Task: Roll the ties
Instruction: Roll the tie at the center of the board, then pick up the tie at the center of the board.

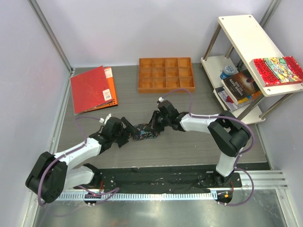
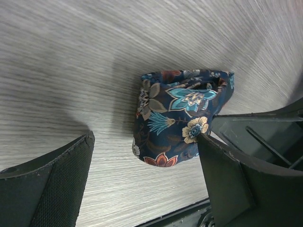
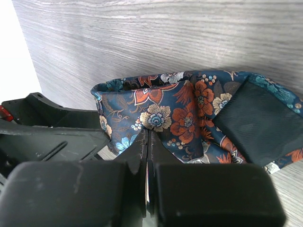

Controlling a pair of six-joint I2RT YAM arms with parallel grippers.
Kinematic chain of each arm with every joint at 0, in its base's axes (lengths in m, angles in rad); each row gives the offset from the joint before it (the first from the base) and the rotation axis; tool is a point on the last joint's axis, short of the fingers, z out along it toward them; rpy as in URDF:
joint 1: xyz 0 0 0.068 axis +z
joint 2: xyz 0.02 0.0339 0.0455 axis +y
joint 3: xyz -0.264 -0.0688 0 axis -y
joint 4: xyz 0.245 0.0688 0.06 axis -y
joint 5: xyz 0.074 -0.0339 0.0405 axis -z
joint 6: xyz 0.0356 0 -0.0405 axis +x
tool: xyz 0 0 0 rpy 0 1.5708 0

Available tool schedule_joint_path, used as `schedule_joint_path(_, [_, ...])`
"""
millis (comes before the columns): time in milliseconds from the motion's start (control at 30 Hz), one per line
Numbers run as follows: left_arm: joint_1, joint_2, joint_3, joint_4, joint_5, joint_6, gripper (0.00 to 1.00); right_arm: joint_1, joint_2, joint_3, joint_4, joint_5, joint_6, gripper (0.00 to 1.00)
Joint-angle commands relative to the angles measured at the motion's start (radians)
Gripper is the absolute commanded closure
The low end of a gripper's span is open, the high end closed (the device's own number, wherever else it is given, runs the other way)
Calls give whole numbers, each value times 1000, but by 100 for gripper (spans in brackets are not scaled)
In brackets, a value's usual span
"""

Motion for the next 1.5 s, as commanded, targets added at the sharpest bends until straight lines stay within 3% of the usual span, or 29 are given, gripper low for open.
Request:
schedule_joint_path(0, [-19, -28, -27, 78, -59, -46, 12, 18, 8, -40, 68, 23, 18, 99])
schedule_joint_path(333, [-84, 91, -24, 181, -91, -70, 16, 19, -2, -62, 80, 31, 21, 99])
schedule_joint_path(533, [-116, 163, -21, 223, -119, -78, 25, 19, -6, -71, 83, 34, 23, 99])
schedule_joint_path(667, [-135, 199, -35, 248, -143, -90, 33, 19, -11, -92, 103, 31, 27, 99])
schedule_joint_path(800, [-141, 249, -45, 296, -142, -93, 51, 19, -8, -111, 127, 17, 38, 99])
schedule_joint_path(967, [-144, 304, -38, 342, -134, -67, 59, 18, -20, -117, 126, 9, 32, 99])
schedule_joint_path(1167, [-144, 299, 10, 281, -133, 12, 78, -27, -81, -76, 14, 19, -9, 89])
schedule_joint_path(1267, [-145, 269, 36, 223, -139, 65, 79, -97, -150, -54, -79, 25, -40, 81])
schedule_joint_path(1433, [-153, 188, 100, 95, -174, 161, 87, -212, -271, -77, -171, 37, -83, 78])
schedule_joint_path(1467, [-154, 177, 111, 37, -179, 174, 94, -220, -284, -88, -181, 40, -86, 78])
